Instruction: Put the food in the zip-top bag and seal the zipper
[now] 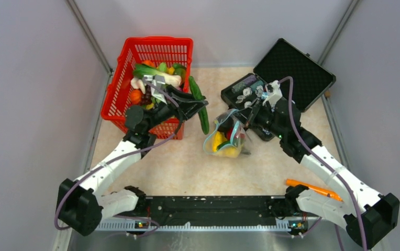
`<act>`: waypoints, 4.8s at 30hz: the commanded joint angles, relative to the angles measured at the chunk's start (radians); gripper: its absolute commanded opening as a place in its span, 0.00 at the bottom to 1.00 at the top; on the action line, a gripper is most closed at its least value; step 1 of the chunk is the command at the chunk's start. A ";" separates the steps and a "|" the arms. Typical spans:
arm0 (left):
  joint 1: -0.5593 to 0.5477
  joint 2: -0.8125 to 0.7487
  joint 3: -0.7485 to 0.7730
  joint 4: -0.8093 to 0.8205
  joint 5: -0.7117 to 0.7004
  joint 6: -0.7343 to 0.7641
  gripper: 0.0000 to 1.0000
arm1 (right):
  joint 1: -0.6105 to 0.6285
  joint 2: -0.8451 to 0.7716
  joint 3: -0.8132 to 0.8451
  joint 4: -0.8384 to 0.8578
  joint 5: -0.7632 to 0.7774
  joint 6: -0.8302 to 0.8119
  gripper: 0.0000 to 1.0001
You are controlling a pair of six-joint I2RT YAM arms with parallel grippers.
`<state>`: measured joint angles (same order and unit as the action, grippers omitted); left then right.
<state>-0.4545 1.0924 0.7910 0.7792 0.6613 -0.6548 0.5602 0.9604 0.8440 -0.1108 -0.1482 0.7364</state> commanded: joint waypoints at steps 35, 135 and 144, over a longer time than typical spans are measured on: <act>-0.440 0.150 -0.171 0.250 -0.524 0.589 0.90 | -0.002 -0.007 0.037 0.287 -0.074 0.266 0.00; -0.335 0.248 0.709 -1.556 -0.330 0.873 0.00 | 0.000 0.031 0.012 0.304 -0.094 0.235 0.00; -0.351 0.315 0.709 -1.509 -0.435 0.680 0.04 | 0.001 0.029 0.008 0.296 -0.066 0.232 0.00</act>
<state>-0.7910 1.4017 1.4776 -0.8085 0.2680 0.1249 0.5602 1.0023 0.8421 0.0887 -0.2249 0.9543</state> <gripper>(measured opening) 0.218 0.009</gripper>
